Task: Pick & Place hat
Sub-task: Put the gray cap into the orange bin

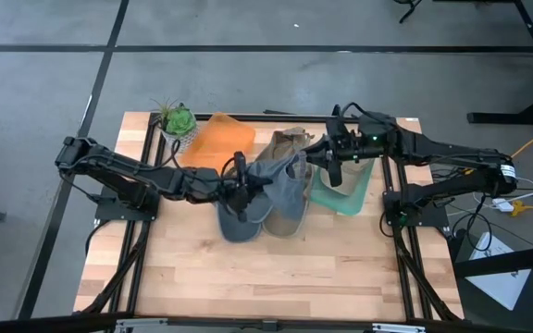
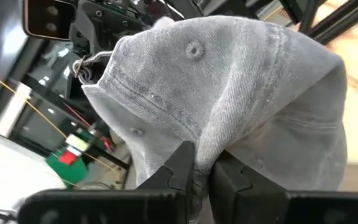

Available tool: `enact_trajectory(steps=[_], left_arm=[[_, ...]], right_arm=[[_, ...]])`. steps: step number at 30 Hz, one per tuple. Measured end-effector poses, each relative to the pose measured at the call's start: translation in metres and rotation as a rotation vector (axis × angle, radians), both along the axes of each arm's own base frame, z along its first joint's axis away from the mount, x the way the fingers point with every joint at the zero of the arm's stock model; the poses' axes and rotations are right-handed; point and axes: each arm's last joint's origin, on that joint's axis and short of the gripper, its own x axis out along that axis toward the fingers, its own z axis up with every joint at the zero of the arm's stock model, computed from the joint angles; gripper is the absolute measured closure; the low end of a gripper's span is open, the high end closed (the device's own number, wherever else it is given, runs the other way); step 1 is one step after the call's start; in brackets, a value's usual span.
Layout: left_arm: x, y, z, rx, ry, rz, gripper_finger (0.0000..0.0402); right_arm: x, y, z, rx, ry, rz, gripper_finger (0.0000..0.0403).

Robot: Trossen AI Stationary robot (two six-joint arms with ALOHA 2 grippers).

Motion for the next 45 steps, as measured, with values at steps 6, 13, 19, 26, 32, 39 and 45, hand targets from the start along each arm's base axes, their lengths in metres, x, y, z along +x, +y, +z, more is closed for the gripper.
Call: enact_trajectory(steps=[6, 13, 19, 26, 32, 39, 45], left_arm=[[-0.002, -0.005, -0.005, -0.078, 0.031, -0.001, 0.0378], [-0.003, -0.006, -0.008, -0.272, 0.016, 0.033, 0.0379], [-0.005, -0.006, -0.014, -0.335, 0.063, 0.052, 0.038], [-0.007, 0.011, 0.003, -0.603, 0.224, 0.09, 0.038], [-0.007, 0.029, 0.016, -0.691, 0.218, 0.193, 0.038], [-0.007, 0.068, 0.029, -0.886, 0.07, 0.376, 0.038], [-0.009, 0.095, 0.04, -1.044, -0.069, 0.49, 0.0379]], right_arm=[[-0.003, 0.0, -0.009, 0.064, 0.096, -0.015, 0.0274], [-0.003, 0.001, -0.011, 0.051, 0.113, 0.025, 0.023], [-0.006, 0.002, -0.012, 0.0, 0.134, 0.03, 0.0226], [-0.013, 0.0, -0.014, -0.033, 0.192, -0.076, 0.023], [-0.012, 0.0, -0.011, -0.03, 0.154, -0.075, 0.0233], [-0.01, 0.005, -0.008, -0.045, 0.129, -0.072, 0.0233], [-0.008, 0.005, -0.01, -0.063, 0.139, -0.111, 0.0234]])
